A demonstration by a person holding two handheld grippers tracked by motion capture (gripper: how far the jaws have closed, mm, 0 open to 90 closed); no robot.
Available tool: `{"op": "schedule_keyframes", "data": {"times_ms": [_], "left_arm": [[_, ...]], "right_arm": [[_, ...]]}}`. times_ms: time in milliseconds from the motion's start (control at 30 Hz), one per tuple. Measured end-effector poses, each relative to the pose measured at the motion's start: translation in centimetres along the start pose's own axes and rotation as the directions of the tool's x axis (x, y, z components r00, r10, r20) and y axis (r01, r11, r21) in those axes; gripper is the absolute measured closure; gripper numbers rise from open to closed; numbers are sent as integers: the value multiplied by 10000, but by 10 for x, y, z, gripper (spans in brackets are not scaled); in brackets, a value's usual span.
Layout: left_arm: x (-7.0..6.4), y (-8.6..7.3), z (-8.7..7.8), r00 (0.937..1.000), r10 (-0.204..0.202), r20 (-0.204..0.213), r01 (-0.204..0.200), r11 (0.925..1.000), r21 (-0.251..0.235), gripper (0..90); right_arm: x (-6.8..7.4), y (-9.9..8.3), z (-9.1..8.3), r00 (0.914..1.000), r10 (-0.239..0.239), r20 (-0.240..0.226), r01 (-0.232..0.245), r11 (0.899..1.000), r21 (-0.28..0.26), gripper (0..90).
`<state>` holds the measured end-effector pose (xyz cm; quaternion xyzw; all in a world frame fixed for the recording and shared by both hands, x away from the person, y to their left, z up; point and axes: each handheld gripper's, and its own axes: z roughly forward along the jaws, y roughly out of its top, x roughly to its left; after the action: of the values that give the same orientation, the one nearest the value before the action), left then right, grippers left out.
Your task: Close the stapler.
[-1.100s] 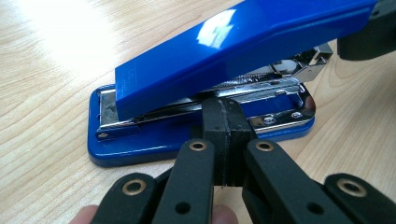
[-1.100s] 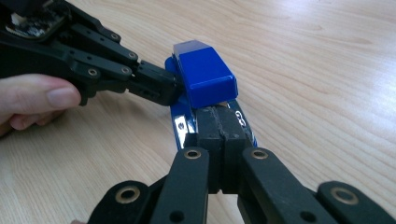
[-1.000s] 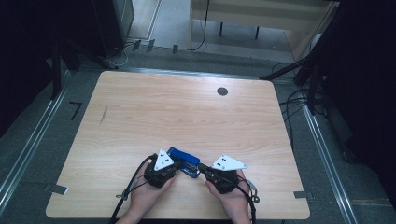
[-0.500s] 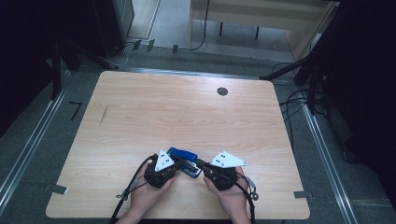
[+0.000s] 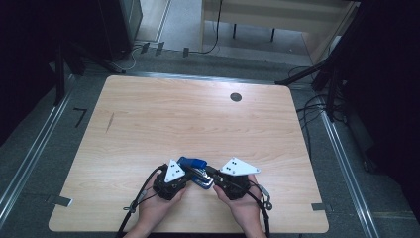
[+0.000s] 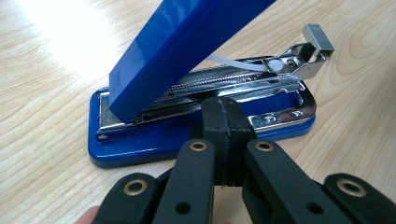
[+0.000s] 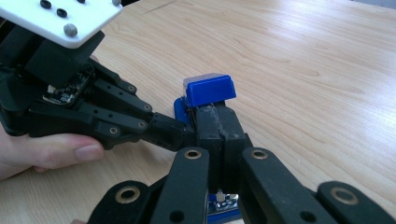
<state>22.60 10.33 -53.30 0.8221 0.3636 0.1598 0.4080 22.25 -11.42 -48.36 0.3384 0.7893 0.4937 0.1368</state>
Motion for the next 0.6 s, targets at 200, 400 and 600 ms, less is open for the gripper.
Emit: {"op": "schedule_keyframes", "data": {"times_ms": [200, 400, 600], "left_arm": [[0, 0, 0, 10000, 9, 29, -9, 10000, 16, 900], [0, 0, 0, 10000, 1, 16, -1, 10000, 14, 900], [0, 0, 0, 10000, 21, -19, -21, 10000, 1, 900]], "right_arm": [[2, 8, 1, 9999, -105, -23, 105, 9999, 21, 900], [4, 15, 3, 9997, -230, -43, 230, 9997, -1, 900], [5, 19, 5, 9994, -327, -63, 327, 9995, -7, 900]]}}
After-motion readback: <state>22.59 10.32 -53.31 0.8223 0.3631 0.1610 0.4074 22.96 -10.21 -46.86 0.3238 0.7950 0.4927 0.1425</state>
